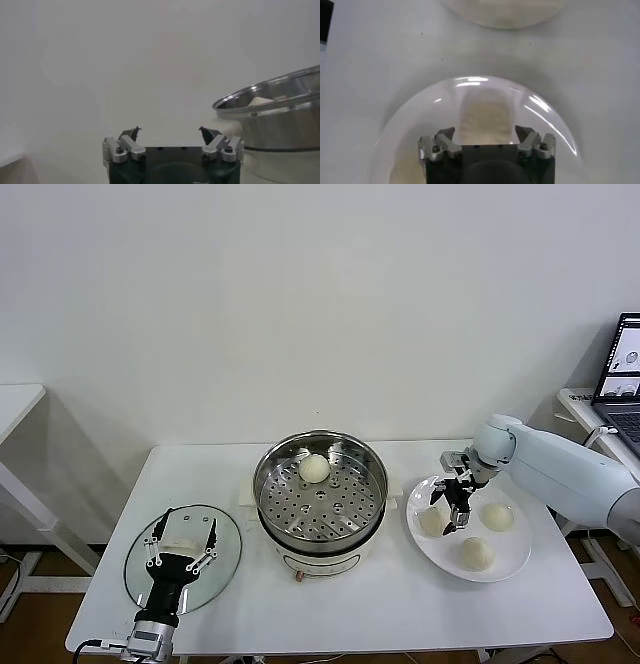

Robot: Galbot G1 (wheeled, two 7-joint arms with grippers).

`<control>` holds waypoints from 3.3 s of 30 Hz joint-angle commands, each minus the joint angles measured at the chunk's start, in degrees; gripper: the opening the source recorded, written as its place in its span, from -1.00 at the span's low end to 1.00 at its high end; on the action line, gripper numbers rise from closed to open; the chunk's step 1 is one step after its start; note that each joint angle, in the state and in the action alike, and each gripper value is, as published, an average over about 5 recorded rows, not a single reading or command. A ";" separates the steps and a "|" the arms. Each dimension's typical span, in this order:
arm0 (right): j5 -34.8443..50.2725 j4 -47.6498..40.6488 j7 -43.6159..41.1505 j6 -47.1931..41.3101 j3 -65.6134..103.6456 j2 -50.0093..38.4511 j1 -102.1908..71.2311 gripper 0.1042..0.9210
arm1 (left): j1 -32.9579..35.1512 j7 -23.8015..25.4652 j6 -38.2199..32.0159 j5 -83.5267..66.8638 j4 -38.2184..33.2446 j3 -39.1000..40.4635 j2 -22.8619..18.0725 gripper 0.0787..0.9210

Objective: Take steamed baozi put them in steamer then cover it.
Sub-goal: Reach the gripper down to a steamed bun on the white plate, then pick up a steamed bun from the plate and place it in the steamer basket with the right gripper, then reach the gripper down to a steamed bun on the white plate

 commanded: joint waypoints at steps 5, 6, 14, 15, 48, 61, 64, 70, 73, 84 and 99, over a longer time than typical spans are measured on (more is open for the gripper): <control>-0.49 -1.52 1.02 -0.24 0.34 1.43 -0.94 0.45 | -0.04 0.06 -0.01 -0.05 -0.50 -0.22 -0.01 0.77; -0.45 -1.27 0.96 -0.21 0.34 1.33 -0.73 0.43 | -0.05 0.05 -0.02 -0.06 -0.54 -0.26 0.00 0.77; 0.45 5.08 -3.53 0.02 -1.86 -1.76 9.32 0.36 | -0.30 0.03 0.00 -0.14 -0.63 -0.32 0.20 0.77; 0.89 5.98 -4.99 0.22 -3.03 -1.99 12.04 0.35 | -0.35 0.02 0.05 -0.15 -0.71 -0.27 0.21 0.77; 26.57 12.66 1.32 -10.44 -22.85 33.90 29.63 0.32 | -1.19 -0.33 0.69 -0.11 -1.10 1.54 0.79 0.77; 24.92 10.58 3.75 -11.20 -24.36 36.26 26.24 0.32 | -1.41 -0.33 0.09 -0.12 -0.32 1.40 0.54 0.77; 24.62 10.17 4.08 -11.17 -24.33 36.50 25.74 0.32 | -1.43 -0.33 -0.04 -0.12 -0.20 1.40 0.58 0.77; 24.18 9.71 4.76 -11.19 -24.29 36.64 24.82 0.35 | -1.42 -0.35 -0.38 -0.13 0.01 1.29 0.62 0.77; 24.13 9.67 5.19 -11.17 -24.20 36.59 24.54 0.45 | -1.44 -0.37 -0.50 -0.13 0.12 1.23 0.62 0.77; 20.44 18.59 1.86 -10.49 -20.31 25.18 30.47 0.76 | -1.50 -0.94 -0.51 0.03 0.25 1.18 0.54 0.77; 4.43 26.82 -12.80 -1.34 -23.87 -13.08 35.01 0.76 | -1.33 -0.88 -0.39 0.74 0.27 2.39 0.84 0.77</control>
